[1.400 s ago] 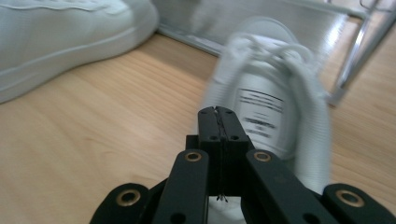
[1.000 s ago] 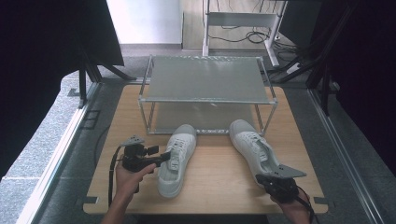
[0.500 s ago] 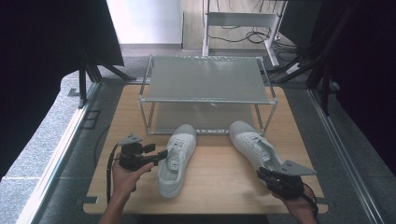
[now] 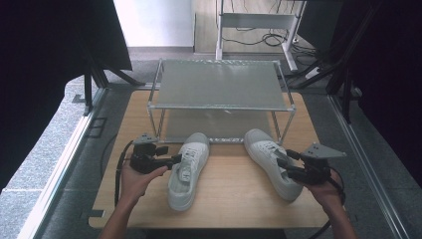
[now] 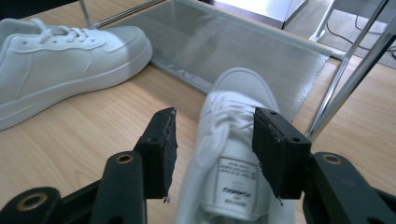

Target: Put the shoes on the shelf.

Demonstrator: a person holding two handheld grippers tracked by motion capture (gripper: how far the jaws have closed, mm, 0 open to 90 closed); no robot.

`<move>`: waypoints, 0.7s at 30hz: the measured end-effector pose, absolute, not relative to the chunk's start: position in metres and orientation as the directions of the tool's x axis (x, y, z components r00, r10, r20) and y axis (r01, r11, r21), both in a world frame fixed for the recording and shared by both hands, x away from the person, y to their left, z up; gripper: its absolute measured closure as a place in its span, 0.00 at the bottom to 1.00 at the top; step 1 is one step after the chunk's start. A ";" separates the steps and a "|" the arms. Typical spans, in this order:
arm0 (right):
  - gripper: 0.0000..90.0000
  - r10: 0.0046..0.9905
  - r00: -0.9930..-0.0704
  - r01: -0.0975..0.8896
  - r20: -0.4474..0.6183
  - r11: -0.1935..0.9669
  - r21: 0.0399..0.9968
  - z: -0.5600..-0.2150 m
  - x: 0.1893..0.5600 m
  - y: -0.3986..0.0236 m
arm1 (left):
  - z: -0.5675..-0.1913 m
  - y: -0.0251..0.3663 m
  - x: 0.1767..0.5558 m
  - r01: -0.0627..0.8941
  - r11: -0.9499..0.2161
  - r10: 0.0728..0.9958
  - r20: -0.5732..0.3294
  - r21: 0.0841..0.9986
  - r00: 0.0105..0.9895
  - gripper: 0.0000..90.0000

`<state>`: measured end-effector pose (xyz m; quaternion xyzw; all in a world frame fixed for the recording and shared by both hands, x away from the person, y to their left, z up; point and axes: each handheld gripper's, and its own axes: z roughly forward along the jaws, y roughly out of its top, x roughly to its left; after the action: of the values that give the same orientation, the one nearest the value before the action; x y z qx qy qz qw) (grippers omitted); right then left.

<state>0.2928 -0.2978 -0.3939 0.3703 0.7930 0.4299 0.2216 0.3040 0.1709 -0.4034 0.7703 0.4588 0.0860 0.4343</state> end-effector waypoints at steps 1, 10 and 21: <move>0.55 0.785 -0.618 0.398 -0.034 0.350 0.848 -0.393 0.296 -0.299 | -0.404 0.170 0.306 0.635 -0.211 0.782 -0.262 0.744 0.566 0.38; 0.52 0.816 -0.578 0.451 -0.018 0.338 0.826 -0.401 0.319 -0.311 | -0.413 0.168 0.315 0.660 -0.213 0.808 -0.249 0.720 0.534 0.41; 0.55 0.819 -0.573 0.498 0.001 0.348 0.794 -0.417 0.335 -0.317 | -0.431 0.155 0.314 0.689 -0.280 0.824 -0.201 0.669 0.530 0.49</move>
<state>0.3347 -0.3172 -0.4168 0.4143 0.7951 0.3932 0.2041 0.3137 0.1551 -0.4308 0.7946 0.4760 0.0926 0.3653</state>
